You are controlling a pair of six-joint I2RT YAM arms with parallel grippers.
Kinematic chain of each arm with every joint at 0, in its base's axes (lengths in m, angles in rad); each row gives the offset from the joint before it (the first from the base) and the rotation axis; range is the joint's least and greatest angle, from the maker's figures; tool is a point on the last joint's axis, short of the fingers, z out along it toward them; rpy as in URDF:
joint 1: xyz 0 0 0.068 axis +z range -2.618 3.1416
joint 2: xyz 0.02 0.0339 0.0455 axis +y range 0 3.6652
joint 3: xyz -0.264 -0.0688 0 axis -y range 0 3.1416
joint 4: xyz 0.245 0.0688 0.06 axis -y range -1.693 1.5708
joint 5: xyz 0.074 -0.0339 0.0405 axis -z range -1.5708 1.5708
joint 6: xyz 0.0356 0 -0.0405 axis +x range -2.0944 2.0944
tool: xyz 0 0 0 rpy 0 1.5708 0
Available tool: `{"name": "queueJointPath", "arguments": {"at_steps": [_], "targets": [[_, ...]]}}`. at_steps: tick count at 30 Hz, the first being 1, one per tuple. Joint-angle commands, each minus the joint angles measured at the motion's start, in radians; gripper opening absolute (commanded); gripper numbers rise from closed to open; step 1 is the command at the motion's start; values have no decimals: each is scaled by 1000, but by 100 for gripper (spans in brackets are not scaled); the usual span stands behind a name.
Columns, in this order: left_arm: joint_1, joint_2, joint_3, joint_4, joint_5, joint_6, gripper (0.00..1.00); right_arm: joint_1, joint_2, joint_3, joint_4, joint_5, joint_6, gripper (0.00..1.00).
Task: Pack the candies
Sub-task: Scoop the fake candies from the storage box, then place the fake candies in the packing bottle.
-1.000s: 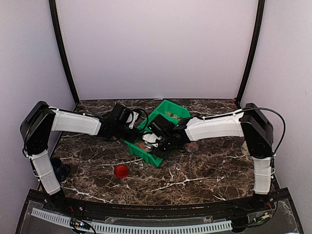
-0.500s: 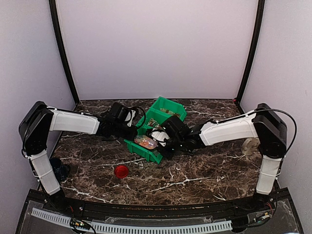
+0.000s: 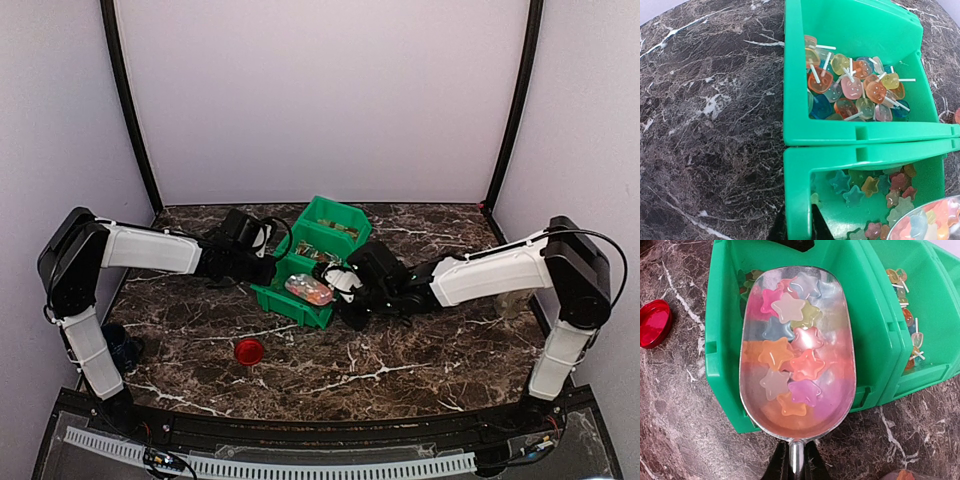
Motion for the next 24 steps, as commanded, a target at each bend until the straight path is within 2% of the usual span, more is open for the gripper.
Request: {"name": "queueJointPath", "arguments": {"at_steps": [1,8,18,20,24], "targets": [[6,-78,8,163,1,-18,0,-7,-53,-23,92,47,31,0],[9,-81,-4,160,-13,-19,0,-9,-163,-77,135,107,69,0],[10,-72,-12,168,7,-31,0,-43,-350,-128,94,216,153,0],[10,-72,-13,168,12,-30,0,-54,-394,-118,50,210,165,0],[10,-73,-23,171,16,-28,0,-62,-465,-45,-140,197,143,0]]}}
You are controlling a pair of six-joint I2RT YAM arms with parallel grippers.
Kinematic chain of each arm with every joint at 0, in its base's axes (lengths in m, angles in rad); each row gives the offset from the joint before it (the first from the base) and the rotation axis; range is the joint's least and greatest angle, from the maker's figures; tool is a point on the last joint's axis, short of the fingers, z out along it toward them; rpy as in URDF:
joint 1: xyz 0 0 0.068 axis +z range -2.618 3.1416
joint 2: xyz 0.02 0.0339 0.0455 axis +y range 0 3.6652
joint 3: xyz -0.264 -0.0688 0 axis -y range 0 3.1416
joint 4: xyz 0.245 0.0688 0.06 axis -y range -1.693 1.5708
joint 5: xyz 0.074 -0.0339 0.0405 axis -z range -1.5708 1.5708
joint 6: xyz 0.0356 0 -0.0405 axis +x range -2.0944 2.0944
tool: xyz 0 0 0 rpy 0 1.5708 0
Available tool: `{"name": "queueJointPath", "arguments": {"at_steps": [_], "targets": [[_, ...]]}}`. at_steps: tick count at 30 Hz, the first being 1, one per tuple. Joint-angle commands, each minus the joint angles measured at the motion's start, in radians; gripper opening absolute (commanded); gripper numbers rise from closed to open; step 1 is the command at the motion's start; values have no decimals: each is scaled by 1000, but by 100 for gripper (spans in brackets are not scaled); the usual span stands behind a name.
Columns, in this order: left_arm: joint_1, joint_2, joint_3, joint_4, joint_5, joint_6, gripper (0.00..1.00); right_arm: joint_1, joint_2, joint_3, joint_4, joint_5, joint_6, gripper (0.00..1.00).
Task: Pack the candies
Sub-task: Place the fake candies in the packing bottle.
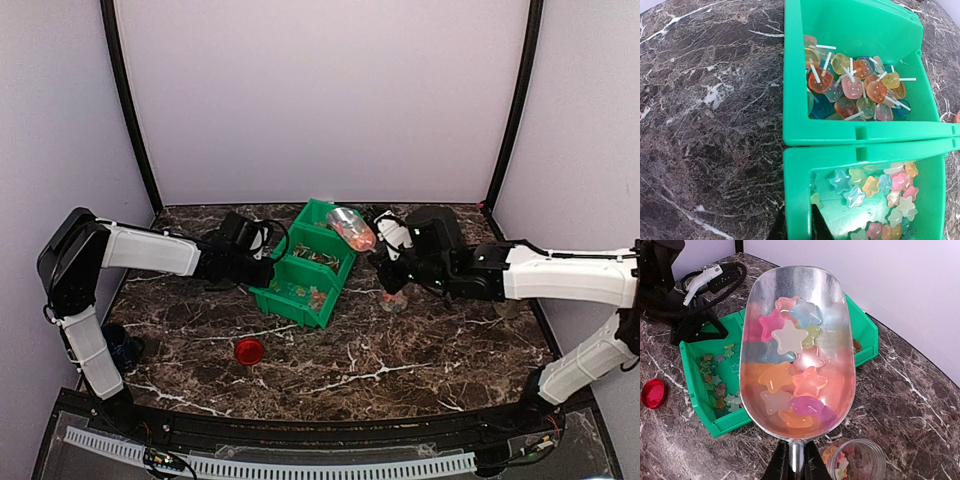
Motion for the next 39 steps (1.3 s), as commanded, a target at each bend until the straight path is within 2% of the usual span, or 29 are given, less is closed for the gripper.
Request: {"name": "queueJointPath", "arguments": {"at_steps": [1,10,17,24,39], "targets": [[4,-74,0,157,2,0,0,-12,-87,89,-182,11,6,0],[4,-71,4,166,25,2,0,-39,-127,280,-653,4,74,0],[4,-40,11,165,48,3,0,-60,-156,380,-865,23,101,0],[4,-32,16,163,60,4,0,-74,-169,378,-974,32,111,0],[4,-14,16,165,72,2,0,-149,-113,394,-1041,-35,31,0]]}}
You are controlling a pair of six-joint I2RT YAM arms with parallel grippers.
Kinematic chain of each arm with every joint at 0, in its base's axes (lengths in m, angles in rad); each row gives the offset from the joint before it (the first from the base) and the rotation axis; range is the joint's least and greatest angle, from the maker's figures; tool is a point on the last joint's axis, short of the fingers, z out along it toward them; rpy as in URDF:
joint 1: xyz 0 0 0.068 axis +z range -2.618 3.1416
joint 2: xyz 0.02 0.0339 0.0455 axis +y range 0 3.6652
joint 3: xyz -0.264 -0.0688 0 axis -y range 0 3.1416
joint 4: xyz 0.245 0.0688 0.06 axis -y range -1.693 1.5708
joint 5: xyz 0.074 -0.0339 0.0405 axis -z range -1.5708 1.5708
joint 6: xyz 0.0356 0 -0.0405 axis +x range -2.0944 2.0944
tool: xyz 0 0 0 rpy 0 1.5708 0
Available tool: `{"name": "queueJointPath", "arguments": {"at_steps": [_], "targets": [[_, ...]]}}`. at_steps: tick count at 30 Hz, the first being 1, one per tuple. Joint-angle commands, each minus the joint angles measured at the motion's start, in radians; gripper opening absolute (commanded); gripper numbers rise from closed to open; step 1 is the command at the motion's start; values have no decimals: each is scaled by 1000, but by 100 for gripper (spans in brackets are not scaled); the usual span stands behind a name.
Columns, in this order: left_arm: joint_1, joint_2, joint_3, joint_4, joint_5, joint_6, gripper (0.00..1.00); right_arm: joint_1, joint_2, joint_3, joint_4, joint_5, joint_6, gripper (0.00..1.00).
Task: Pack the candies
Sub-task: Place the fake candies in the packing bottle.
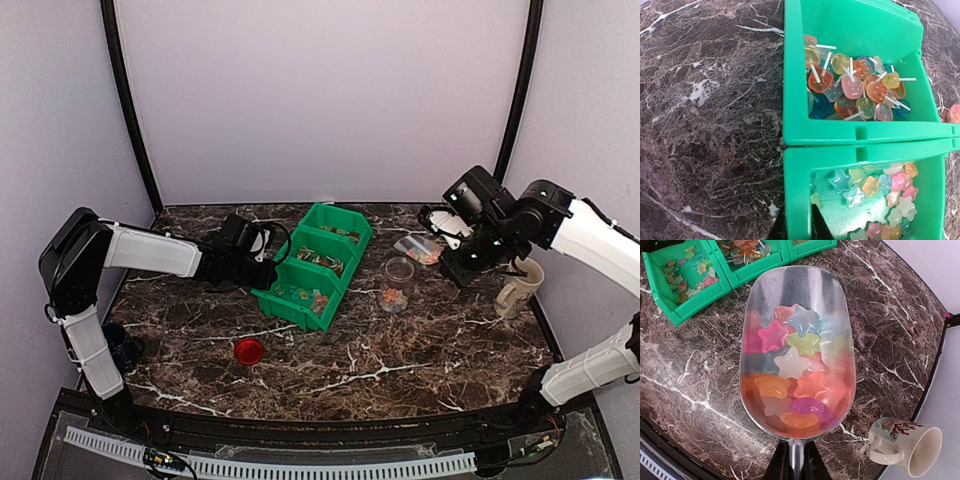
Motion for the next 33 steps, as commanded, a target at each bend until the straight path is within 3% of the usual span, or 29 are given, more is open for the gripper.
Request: {"name": "queueJointPath", "arguments": {"at_steps": [1,33], "targets": [[4,-24,25,148,14,6,0,-11,30,45,-18,-23,-28,0],[4,-15,31,135,3,5,0,-12,131,104,-84,-14,126,0]]}}
